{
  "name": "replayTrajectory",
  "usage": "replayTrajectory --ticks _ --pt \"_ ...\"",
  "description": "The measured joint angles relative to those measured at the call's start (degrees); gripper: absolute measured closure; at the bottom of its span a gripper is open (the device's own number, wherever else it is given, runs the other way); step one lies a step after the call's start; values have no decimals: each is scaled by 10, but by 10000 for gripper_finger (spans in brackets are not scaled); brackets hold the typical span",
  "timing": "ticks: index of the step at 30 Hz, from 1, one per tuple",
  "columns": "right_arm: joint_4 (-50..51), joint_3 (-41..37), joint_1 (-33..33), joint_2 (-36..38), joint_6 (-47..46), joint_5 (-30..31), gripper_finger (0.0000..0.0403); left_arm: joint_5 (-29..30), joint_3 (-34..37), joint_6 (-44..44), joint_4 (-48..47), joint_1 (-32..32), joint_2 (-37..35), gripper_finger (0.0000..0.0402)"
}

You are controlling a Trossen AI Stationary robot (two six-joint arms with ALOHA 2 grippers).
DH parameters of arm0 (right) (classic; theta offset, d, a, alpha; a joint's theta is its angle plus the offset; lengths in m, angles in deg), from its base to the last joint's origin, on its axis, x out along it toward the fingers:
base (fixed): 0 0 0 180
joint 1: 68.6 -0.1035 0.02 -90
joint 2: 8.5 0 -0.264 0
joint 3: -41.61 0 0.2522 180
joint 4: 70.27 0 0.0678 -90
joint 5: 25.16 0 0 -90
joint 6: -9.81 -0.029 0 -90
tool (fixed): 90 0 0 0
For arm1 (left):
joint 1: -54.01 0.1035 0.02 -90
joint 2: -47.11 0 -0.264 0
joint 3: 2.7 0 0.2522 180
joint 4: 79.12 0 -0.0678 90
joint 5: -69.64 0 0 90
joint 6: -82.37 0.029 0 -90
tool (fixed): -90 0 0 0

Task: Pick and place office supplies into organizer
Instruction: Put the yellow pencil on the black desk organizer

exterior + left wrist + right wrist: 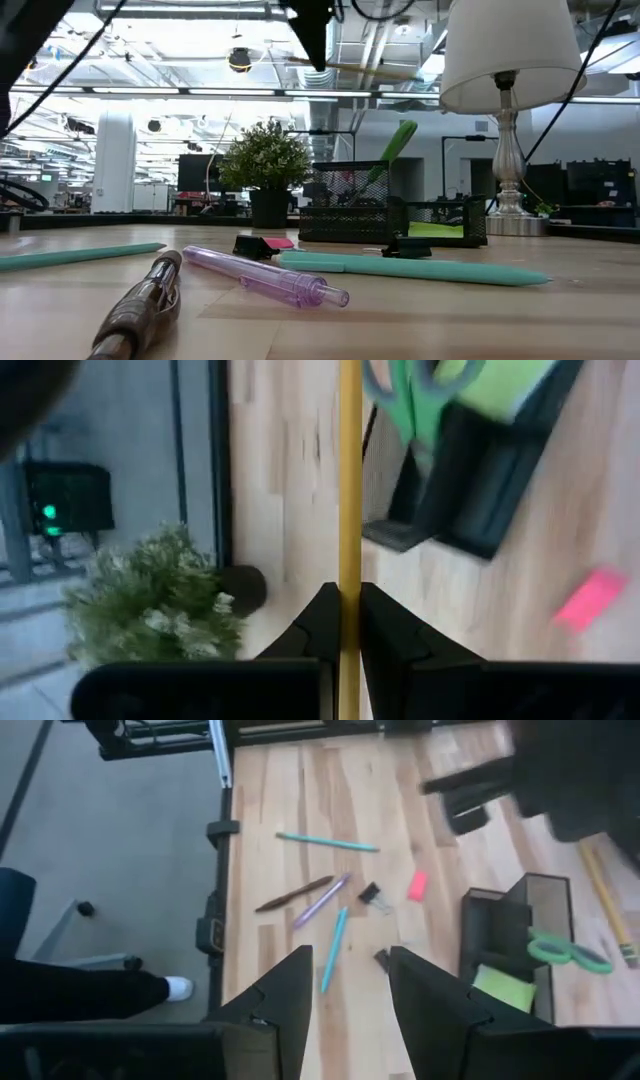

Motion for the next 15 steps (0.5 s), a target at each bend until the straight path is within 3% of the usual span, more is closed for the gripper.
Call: replayTrajectory --ticks 8,12,15 --pt "0 0 -13 0 -22 5 276 31 8 201 0 44 1 395" --pt "-1 0 -11 0 -22 37 276 99 8 306 0 45 1 395" --pt "-1 0 -8 0 -37 47 276 136 8 335 1 45 1 395"
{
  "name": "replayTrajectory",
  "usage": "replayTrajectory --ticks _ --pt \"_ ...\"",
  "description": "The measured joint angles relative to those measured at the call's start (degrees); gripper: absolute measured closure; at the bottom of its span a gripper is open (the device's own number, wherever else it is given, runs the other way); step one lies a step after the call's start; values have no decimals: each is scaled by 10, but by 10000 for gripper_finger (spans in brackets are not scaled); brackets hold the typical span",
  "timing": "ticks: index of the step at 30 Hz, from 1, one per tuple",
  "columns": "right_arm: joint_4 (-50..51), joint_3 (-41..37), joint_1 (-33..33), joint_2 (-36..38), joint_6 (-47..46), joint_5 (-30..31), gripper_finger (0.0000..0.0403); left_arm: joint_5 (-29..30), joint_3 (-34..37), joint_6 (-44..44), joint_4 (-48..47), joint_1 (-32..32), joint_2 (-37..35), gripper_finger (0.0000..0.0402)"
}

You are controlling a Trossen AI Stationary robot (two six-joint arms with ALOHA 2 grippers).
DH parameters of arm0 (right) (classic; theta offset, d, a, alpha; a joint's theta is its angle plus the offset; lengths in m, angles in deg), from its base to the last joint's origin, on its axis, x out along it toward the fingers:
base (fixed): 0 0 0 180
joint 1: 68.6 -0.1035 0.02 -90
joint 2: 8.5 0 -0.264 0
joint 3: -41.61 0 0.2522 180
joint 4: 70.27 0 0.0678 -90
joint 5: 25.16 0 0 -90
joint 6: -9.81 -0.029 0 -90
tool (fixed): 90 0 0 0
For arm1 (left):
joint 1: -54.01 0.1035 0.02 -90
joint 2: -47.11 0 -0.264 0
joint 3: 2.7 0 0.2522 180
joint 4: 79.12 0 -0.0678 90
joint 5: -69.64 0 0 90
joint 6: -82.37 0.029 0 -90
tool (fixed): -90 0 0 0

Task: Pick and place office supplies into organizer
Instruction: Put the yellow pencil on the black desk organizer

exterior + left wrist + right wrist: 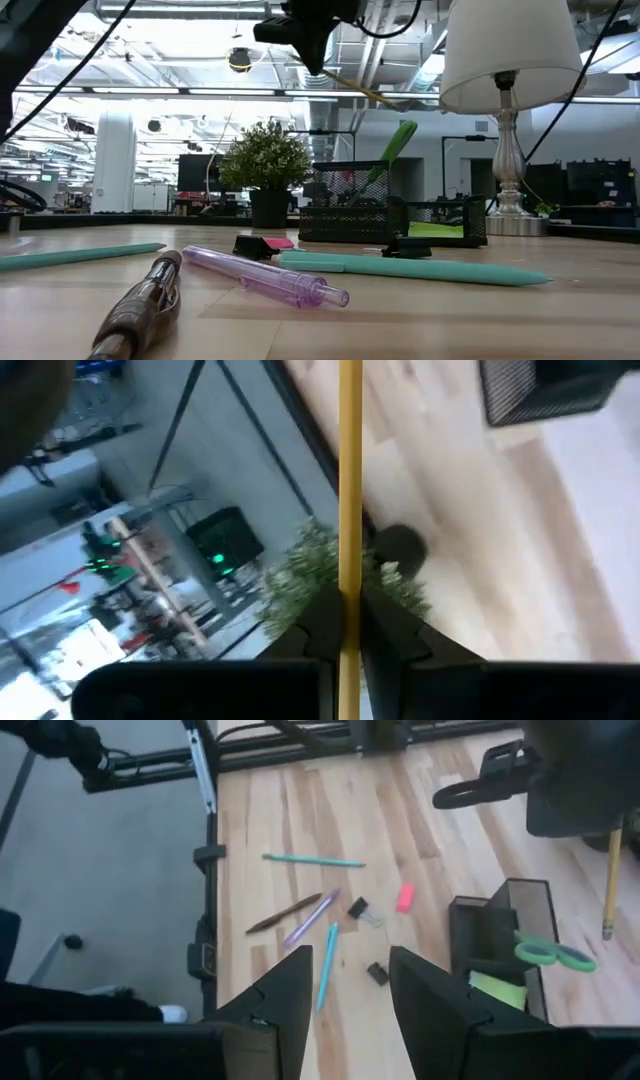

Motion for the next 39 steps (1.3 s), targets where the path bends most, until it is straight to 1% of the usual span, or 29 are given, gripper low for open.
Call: replayTrajectory --ticks 4,5,8,13,19,20,22,24,26,28,30,34,36,39 --pt "0 0 0 0 -19 2 276 -1 0 21 0 2 -1 395" --pt "0 0 0 0 -20 6 276 9 0 34 0 1 -1 395" --pt "-1 0 0 0 -22 13 276 67 0 72 0 3 -3 395" --pt "-2 0 -1 0 -36 26 276 99 0 80 0 16 -34 395" --pt "-3 0 0 0 -38 26 276 82 -1 138 0 13 -111 395" --pt "-3 0 2 0 -36 27 276 73 -1 146 0 11 -120 395" --pt "-4 0 7 0 -27 28 276 36 -1 171 0 6 -130 395" --pt "-6 0 14 0 -20 28 276 -3 0 219 0 1 -130 395" --pt "-7 0 22 0 -19 28 276 -5 6 272 1 -5 -125 395" --pt "-10 0 29 0 -19 28 276 17 24 305 1 -6 -117 395" --pt "-23 0 33 0 -18 28 276 30 56 305 2 -2 -112 395" --pt "-41 0 34 0 -18 28 276 71 154 327 0 6 -114 395" --pt "-45 0 33 0 -18 28 276 109 205 327 5 8 -112 395" --pt "-55 0 32 0 -17 28 276 184 261 287 67 8 -112 395"
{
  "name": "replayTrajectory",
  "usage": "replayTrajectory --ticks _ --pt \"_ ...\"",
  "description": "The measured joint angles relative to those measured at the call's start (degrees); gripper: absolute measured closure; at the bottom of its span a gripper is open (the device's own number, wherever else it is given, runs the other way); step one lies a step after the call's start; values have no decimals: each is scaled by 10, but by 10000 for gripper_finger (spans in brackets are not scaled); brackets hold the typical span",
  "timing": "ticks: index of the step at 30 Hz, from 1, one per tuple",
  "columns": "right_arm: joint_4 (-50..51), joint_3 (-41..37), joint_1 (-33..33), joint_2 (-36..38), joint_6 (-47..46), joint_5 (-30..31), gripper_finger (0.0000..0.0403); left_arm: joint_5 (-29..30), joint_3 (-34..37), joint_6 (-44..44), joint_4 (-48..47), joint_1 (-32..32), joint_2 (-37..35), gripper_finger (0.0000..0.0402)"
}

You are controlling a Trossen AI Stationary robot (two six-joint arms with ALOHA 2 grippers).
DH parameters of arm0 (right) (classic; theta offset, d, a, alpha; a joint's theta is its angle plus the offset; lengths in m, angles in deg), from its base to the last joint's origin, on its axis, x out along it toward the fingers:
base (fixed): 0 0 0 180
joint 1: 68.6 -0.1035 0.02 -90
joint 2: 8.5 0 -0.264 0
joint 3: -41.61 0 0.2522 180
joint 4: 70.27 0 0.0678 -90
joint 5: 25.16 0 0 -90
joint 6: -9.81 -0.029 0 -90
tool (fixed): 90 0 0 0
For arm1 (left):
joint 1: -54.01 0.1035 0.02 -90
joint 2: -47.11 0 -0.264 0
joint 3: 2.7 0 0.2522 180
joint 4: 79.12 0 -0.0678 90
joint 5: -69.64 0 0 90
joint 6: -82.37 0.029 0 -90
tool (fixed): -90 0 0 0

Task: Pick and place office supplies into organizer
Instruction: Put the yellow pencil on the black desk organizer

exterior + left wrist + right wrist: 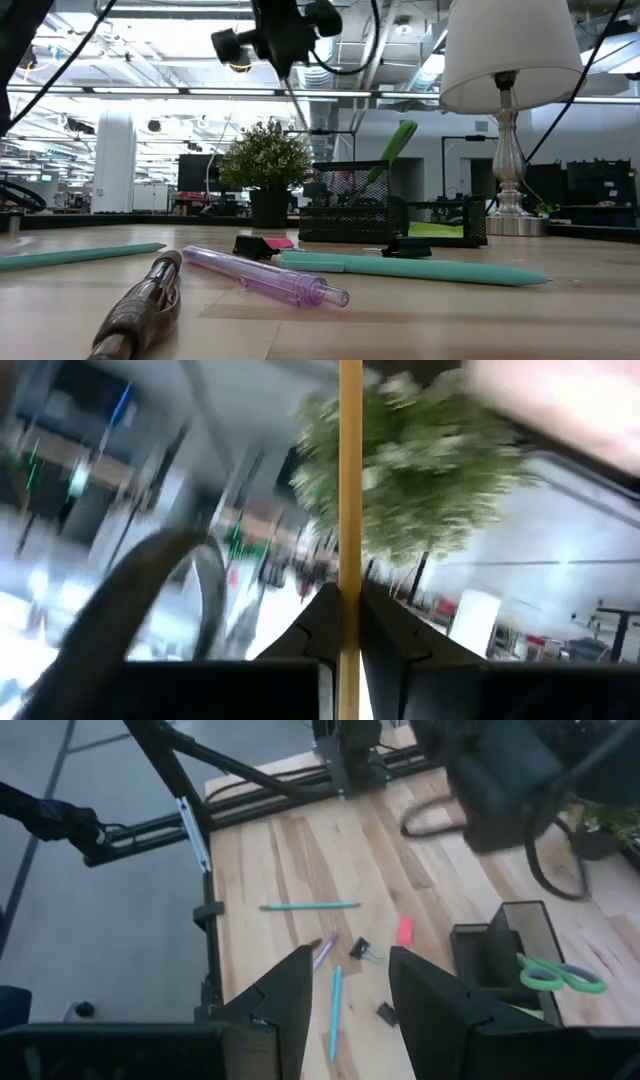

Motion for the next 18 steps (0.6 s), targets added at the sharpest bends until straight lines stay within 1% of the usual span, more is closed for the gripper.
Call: replayTrajectory --ticks 2,4,6,10,11,15,18 --pt "-1 0 0 0 0 0 276 11 10 -34 24 -1 0 395" --pt "-1 0 0 0 0 0 276 -9 9 -46 47 -6 -1 395" --pt "-1 0 0 0 0 0 276 -34 9 -27 69 -16 -1 395" --pt "-1 0 1 0 0 0 276 -37 9 41 90 -38 0 395" --pt "-1 0 1 0 0 -1 276 -48 9 48 97 -42 0 395" --pt "-1 0 1 0 0 -2 276 -76 9 47 122 -50 0 395" --pt "-1 0 1 0 7 -2 276 -100 16 33 141 -42 -1 395"
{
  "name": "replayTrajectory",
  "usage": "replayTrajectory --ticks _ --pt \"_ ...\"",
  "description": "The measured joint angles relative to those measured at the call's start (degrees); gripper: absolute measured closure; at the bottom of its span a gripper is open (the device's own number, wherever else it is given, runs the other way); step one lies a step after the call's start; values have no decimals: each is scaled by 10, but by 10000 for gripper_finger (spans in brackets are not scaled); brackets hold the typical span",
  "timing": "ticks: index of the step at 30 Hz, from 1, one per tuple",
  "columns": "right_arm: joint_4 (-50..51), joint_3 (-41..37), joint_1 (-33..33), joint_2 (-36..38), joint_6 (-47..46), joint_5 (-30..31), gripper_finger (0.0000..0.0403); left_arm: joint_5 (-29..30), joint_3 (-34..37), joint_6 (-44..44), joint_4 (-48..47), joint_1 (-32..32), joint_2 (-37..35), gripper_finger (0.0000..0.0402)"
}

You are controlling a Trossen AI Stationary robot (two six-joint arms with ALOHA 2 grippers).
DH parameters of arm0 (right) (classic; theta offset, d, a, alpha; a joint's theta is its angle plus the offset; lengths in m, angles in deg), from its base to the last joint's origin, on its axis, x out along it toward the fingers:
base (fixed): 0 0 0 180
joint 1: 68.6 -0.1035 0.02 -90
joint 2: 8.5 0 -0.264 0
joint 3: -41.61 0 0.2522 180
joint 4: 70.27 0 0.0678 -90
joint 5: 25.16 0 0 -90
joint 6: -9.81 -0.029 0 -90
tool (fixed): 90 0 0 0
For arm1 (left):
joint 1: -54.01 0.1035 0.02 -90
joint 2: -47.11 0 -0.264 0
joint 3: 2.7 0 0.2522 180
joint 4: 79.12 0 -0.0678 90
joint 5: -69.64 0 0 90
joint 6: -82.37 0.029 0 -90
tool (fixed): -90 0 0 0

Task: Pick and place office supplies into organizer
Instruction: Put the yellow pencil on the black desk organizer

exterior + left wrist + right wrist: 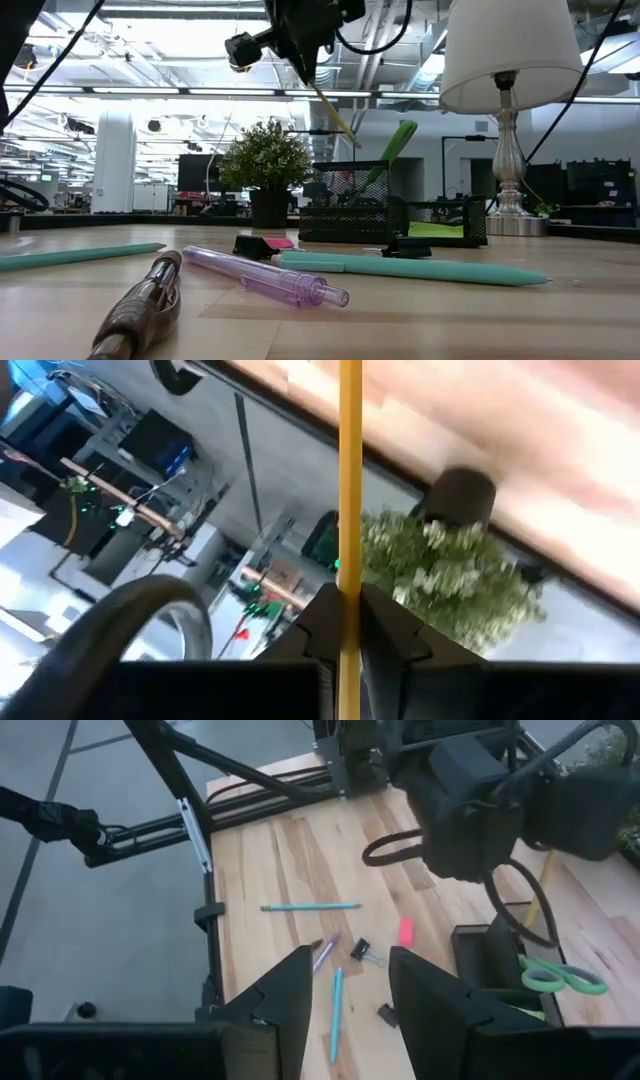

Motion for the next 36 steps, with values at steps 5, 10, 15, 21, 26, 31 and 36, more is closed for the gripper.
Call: replayTrajectory --ticks 5,10,15,21,26,31,36 --pt "0 0 -2 0 11 0 276 10 50 24 10 9 0 395" --pt "0 0 -2 0 13 0 276 11 94 33 46 8 1 387" --pt "0 0 -2 0 17 0 276 10 113 29 90 10 0 365" --pt "0 0 -2 0 18 0 276 -3 116 31 154 10 0 365" --pt "0 0 -2 0 18 -1 276 -33 116 64 199 11 0 365" --pt "0 0 -2 0 18 -1 276 -73 116 58 208 11 0 364" --pt "0 0 -2 0 22 -1 276 -99 116 39 208 11 0 363"
